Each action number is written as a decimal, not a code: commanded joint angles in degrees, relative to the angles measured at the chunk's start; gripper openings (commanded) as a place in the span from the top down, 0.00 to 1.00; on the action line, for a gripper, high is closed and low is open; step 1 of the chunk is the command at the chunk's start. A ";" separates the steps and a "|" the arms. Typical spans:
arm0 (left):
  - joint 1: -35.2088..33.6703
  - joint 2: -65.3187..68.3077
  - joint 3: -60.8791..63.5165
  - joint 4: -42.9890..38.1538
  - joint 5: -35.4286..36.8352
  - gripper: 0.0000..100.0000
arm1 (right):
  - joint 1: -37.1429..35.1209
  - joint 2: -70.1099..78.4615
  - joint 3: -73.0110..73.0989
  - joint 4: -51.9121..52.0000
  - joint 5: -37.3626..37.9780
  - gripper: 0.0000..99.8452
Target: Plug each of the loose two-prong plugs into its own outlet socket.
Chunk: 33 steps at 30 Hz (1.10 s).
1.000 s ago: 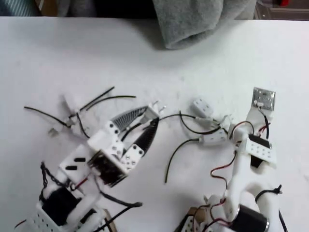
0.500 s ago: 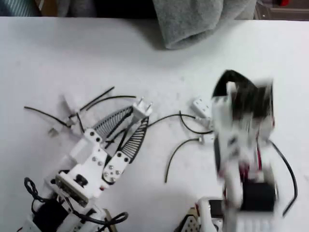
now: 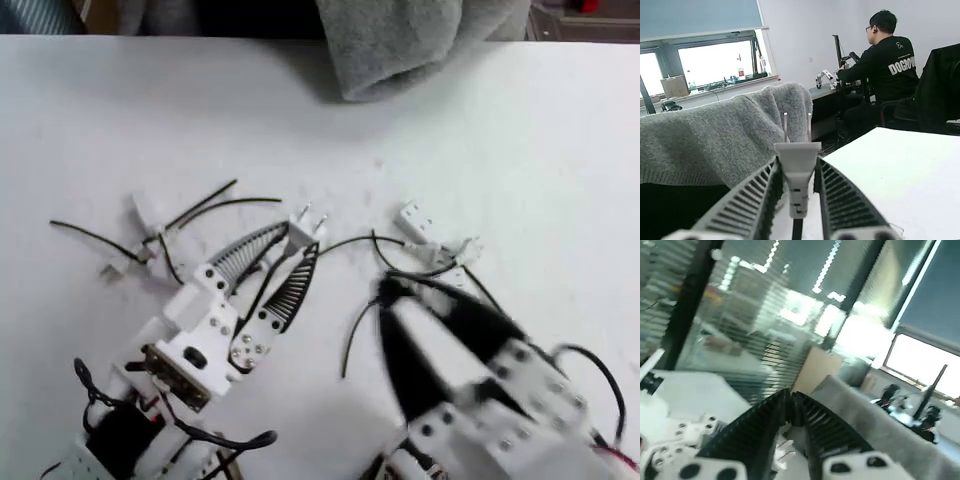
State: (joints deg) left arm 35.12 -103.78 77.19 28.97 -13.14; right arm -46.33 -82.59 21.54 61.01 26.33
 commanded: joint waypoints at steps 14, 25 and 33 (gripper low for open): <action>0.48 -0.57 -0.44 -0.97 0.18 0.98 | -5.93 26.68 -11.08 3.82 -4.40 0.98; 0.40 -0.57 -2.20 1.23 0.26 0.98 | 5.58 23.16 5.27 -6.29 -4.31 0.98; 0.40 -0.66 -6.24 5.98 0.44 0.98 | 14.02 19.91 26.11 -22.64 1.23 0.98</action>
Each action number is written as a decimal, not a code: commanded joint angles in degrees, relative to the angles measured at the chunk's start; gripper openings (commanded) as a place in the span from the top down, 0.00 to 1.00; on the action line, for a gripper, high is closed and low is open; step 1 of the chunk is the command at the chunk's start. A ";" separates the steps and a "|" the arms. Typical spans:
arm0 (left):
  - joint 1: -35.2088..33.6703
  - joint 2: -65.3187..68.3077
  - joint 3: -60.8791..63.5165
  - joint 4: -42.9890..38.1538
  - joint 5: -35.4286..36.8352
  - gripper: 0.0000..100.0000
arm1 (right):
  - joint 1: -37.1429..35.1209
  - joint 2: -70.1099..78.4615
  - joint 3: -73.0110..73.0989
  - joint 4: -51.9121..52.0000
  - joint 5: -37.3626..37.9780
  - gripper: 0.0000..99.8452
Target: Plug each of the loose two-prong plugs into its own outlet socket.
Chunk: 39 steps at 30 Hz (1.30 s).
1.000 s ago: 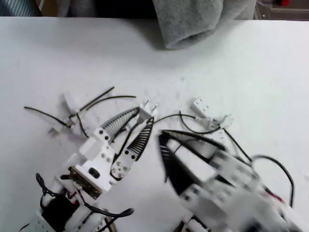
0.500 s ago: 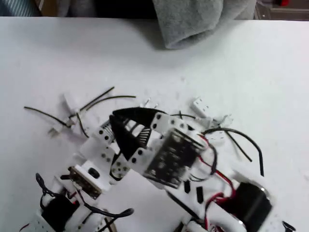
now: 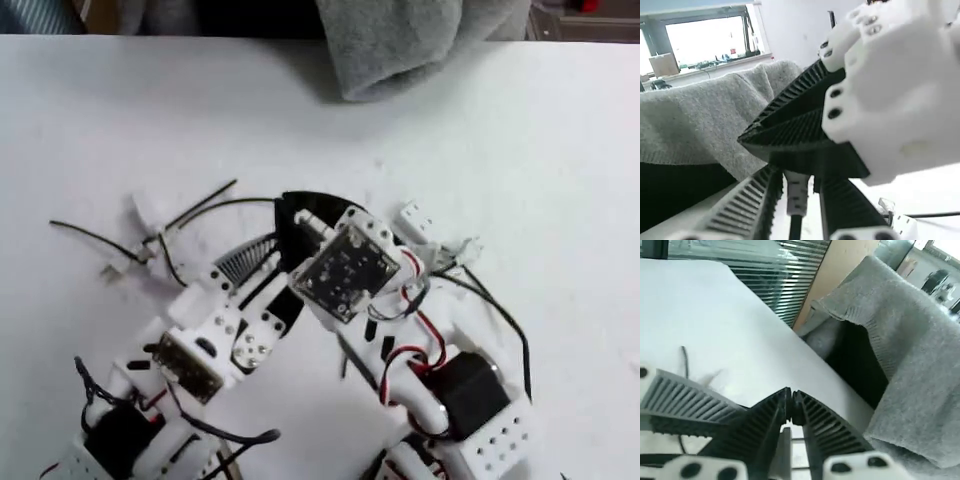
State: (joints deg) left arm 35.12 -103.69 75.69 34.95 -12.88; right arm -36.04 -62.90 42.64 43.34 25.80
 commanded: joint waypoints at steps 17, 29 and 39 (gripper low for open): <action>0.40 -0.75 -4.13 0.00 -0.09 0.98 | 17.80 17.71 -5.98 -8.13 2.29 0.98; -0.13 -0.66 -1.23 0.00 -0.18 0.98 | 23.96 18.42 -14.68 2.15 1.67 0.98; -14.02 6.46 -9.76 5.01 2.02 0.98 | 32.66 18.51 -6.51 2.15 -13.19 0.98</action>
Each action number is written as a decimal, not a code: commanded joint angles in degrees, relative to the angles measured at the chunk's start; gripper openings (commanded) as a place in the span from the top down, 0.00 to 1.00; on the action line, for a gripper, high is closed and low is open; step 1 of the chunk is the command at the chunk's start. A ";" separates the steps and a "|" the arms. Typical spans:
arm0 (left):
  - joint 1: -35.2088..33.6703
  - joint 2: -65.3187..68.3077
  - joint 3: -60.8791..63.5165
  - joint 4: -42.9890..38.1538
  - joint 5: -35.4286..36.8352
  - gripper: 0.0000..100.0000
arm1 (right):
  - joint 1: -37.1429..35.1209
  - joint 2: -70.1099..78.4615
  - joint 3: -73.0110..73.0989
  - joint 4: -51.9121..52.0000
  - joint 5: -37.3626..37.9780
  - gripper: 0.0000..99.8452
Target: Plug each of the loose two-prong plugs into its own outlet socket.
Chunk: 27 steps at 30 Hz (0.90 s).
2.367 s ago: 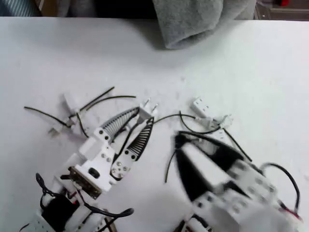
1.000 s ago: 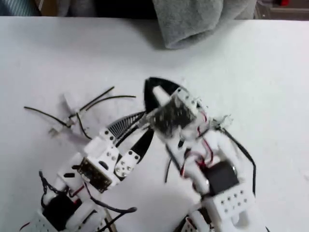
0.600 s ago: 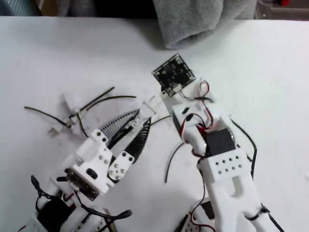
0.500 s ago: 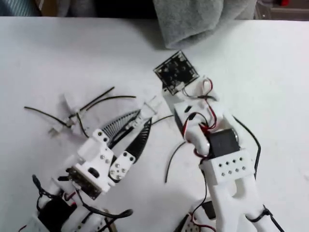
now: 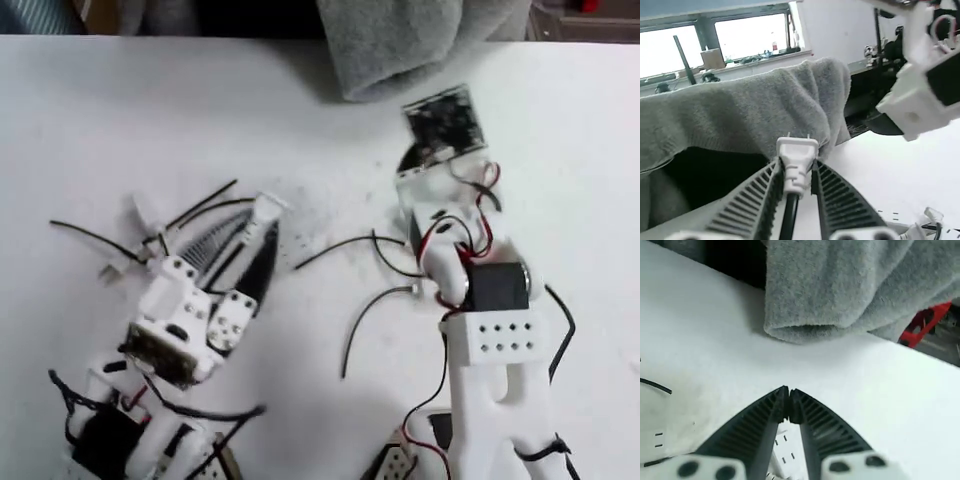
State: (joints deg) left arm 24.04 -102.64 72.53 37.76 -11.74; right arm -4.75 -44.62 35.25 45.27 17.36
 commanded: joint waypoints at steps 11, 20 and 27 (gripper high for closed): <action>-8.04 41.71 -30.95 15.91 5.01 0.98 | -1.45 4.62 4.84 0.22 -23.74 0.91; -14.46 47.87 -39.38 21.63 5.10 0.98 | -4.97 34.51 -8.79 0.40 -31.91 0.90; -17.80 61.23 -51.34 29.10 4.84 0.98 | -11.38 48.31 -29.89 15.34 -34.46 0.86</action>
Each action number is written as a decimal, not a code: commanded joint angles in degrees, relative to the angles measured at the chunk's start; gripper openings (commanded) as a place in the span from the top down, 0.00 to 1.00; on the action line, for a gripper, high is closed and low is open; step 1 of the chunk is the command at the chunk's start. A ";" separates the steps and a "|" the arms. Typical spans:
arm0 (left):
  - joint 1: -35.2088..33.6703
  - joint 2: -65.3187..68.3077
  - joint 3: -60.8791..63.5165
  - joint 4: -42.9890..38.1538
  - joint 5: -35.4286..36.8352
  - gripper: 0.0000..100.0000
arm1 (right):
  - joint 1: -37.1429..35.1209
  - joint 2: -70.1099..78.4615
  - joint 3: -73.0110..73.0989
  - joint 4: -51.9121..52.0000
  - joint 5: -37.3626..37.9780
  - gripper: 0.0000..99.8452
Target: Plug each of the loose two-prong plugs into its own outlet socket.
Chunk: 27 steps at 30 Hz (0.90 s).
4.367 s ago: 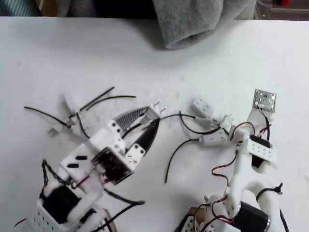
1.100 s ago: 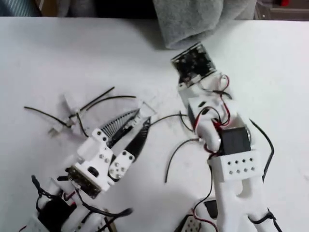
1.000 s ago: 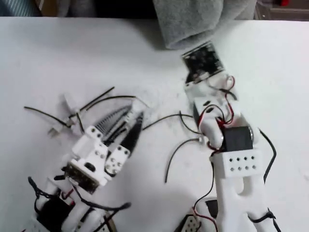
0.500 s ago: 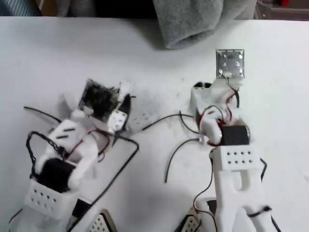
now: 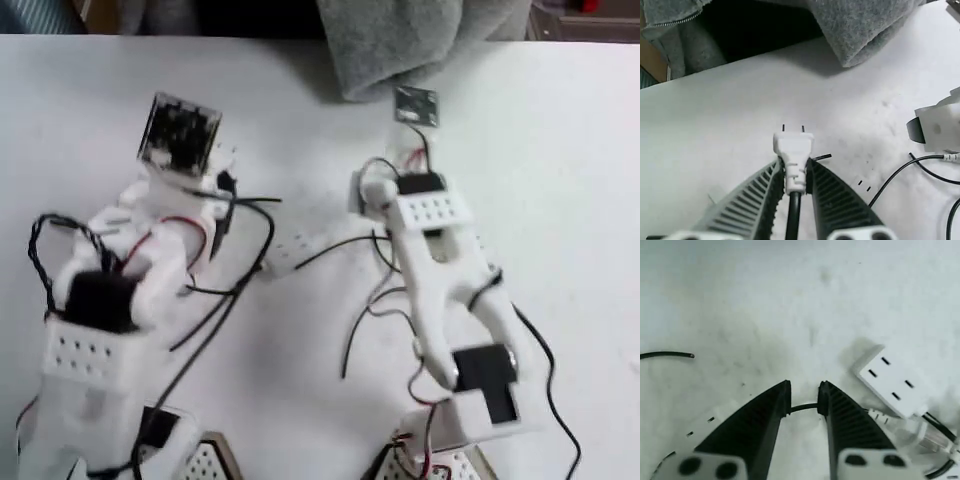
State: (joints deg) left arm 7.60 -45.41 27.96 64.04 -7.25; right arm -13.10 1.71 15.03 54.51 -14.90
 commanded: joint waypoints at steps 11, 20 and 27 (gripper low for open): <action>-6.37 16.04 -18.37 14.51 -2.64 0.98 | -12.26 5.67 -17.14 19.12 -30.42 0.69; -10.77 18.51 -18.55 14.68 -4.84 0.98 | -21.41 15.08 -18.64 17.54 -39.30 0.64; -10.86 18.59 -18.55 14.33 -5.10 0.98 | -20.79 22.29 -23.47 14.81 -47.82 0.64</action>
State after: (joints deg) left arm -2.68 -26.95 12.22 78.55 -11.74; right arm -34.11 23.25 -4.57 70.24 -60.26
